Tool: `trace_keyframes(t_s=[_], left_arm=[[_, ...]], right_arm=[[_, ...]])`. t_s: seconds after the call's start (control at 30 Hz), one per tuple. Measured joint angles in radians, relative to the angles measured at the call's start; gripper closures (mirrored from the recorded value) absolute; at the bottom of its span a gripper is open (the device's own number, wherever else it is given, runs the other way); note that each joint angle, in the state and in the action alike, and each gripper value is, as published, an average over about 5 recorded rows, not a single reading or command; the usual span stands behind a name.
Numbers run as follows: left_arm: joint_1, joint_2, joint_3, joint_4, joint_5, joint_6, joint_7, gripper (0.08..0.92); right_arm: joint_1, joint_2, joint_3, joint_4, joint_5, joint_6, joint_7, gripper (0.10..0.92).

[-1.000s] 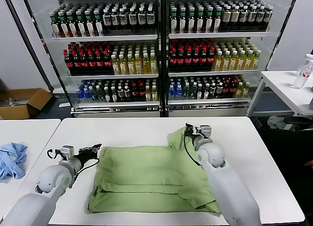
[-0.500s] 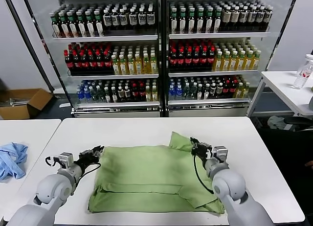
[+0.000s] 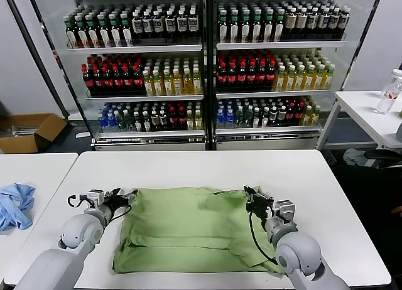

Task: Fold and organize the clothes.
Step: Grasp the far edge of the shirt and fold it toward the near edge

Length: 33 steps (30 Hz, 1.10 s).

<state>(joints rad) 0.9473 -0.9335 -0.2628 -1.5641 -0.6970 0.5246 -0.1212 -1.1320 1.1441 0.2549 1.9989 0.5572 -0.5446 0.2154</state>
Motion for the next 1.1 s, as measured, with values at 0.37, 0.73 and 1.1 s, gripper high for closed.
trace_keyframes(t_s=[0.37, 0.73, 1.1], left_arm=[[-0.015, -0.013, 0.021, 0.016, -0.005, 0.026, -0.004, 0.574], [-0.005, -0.014, 0.024, 0.002, -0.009, 0.031, 0.009, 0.878], [0.127, 0.036, -0.080, -0.167, -0.077, 0.023, 0.002, 0.916]], right_arm=[[-0.012, -0.003, 0.000, 0.012, -0.014, 0.000, -0.001, 0.920], [-0.026, -0.015, 0.017, 0.036, -0.013, -0.001, 0.000, 0.920], [-0.119, -0.052, 0.097, 0.144, 0.027, -0.006, -0.001, 0.920]])
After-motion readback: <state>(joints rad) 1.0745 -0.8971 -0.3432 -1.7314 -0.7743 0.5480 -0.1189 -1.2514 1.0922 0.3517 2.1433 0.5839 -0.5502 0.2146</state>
